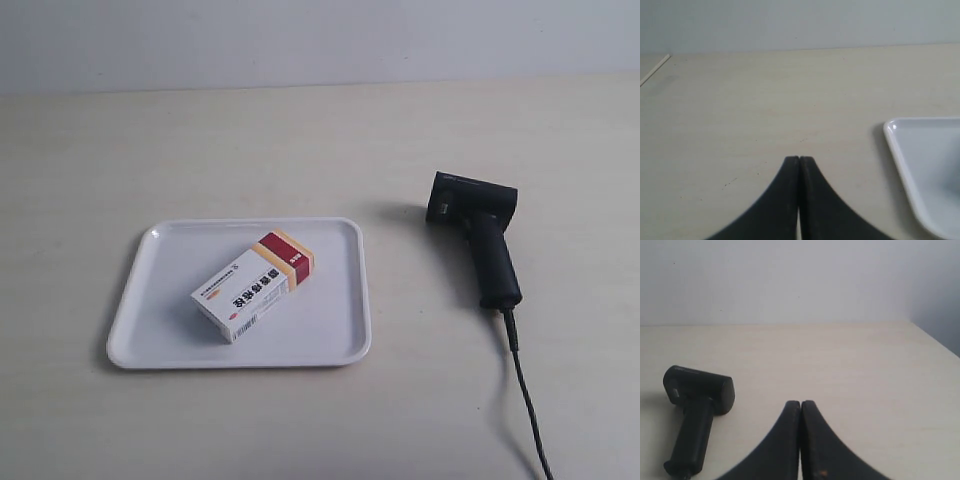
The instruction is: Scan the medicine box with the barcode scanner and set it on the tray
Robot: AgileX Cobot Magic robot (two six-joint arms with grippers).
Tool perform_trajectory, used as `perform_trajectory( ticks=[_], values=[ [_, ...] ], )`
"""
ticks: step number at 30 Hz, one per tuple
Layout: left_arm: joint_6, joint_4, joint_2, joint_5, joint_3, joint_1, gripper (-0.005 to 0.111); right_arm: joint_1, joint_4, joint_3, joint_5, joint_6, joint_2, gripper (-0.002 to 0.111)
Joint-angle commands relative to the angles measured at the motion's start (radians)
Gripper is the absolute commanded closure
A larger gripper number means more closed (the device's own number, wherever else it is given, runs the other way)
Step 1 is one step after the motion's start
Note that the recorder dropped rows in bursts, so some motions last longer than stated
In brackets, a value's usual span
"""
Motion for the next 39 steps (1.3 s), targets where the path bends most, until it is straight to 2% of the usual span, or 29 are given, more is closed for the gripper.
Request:
perform_trajectory(
  ticks=[1, 39],
  values=[
    [-0.009, 0.001, -0.005, -0.004, 0.000, 0.003, 0.107, -0.003, 0.014, 0.005, 0.054, -0.001, -0.006, 0.108],
    [-0.009, 0.001, -0.005, -0.004, 0.000, 0.003, 0.107, -0.003, 0.044, 0.005, 0.052, -0.001, -0.006, 0.108]
  ],
)
